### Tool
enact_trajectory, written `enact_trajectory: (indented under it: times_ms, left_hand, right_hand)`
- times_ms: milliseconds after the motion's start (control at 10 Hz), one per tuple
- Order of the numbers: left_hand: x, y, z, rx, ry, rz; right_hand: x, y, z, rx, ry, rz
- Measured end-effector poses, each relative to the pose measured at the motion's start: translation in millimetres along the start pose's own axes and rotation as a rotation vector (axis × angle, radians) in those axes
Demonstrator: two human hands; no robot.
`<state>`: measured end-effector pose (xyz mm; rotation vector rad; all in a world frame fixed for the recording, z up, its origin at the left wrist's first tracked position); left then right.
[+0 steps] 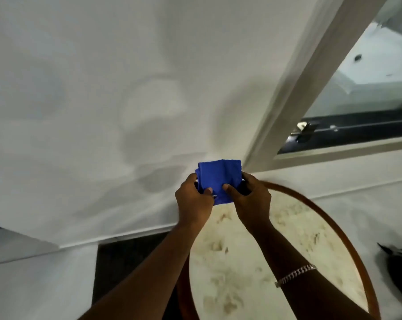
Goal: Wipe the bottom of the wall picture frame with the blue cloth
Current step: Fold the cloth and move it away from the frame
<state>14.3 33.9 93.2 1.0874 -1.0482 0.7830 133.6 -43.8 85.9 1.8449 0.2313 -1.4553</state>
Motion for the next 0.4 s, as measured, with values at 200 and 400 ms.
enact_trajectory:
  times_ms: [200, 400]
  left_hand:
    - [-121, -63, 8, -0.086, 0.159, -0.105]
    - [-178, -78, 2, -0.225, 0.219, -0.106]
  right_hand:
    - [131, -30, 11, -0.114, -0.185, 0.157]
    - [190, -58, 7, -0.249, -0.243, 0.279]
Point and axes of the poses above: each hand's wrist, its own z-axis away from the middle knuckle, its own y-axis out of the back of the hand, x = y × z, the point moved 2 cm from there along -z, towards the middle knuckle, and after that the axes turned 2 degrees about z, right-handed, at the moved point
